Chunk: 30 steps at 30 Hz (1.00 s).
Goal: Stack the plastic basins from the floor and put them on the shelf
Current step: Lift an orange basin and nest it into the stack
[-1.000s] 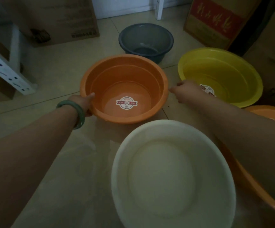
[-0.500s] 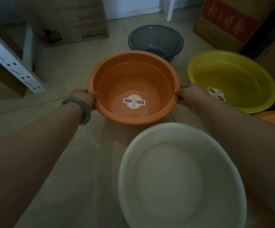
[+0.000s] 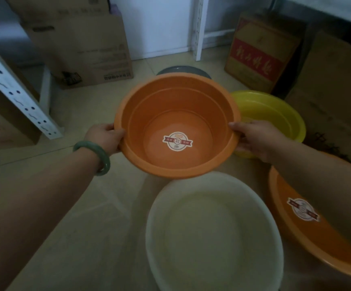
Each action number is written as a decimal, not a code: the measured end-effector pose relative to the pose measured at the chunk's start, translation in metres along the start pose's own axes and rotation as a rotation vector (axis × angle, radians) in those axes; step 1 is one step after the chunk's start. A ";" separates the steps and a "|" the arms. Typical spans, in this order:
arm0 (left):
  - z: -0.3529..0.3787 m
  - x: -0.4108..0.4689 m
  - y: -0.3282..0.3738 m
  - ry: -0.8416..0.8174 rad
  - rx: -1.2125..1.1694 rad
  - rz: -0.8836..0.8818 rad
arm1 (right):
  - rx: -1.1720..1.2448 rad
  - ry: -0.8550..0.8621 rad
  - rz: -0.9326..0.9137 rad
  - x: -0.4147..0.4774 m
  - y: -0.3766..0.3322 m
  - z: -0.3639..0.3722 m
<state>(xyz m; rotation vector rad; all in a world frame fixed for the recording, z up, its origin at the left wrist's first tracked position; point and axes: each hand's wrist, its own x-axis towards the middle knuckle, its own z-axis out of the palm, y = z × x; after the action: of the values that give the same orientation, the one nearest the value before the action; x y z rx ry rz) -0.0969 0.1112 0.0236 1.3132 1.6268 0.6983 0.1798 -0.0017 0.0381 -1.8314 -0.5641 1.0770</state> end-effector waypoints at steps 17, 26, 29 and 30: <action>-0.006 -0.135 -0.005 -0.272 0.307 0.090 | -0.305 0.012 0.178 -0.153 0.063 -0.080; 0.004 -0.141 -0.041 -0.360 0.498 0.054 | -0.310 0.000 0.198 -0.169 0.109 -0.081; 0.009 -0.137 -0.048 -0.361 0.559 0.063 | -0.322 0.005 0.214 -0.166 0.120 -0.079; 0.011 -0.136 -0.050 -0.362 0.581 0.066 | -0.337 0.003 0.218 -0.166 0.124 -0.078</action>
<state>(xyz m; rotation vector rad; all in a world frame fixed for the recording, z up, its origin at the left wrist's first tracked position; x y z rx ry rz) -0.1054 -0.0338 0.0164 1.7873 1.5390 -0.0030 0.1542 -0.2205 0.0191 -2.2285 -0.5805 1.1773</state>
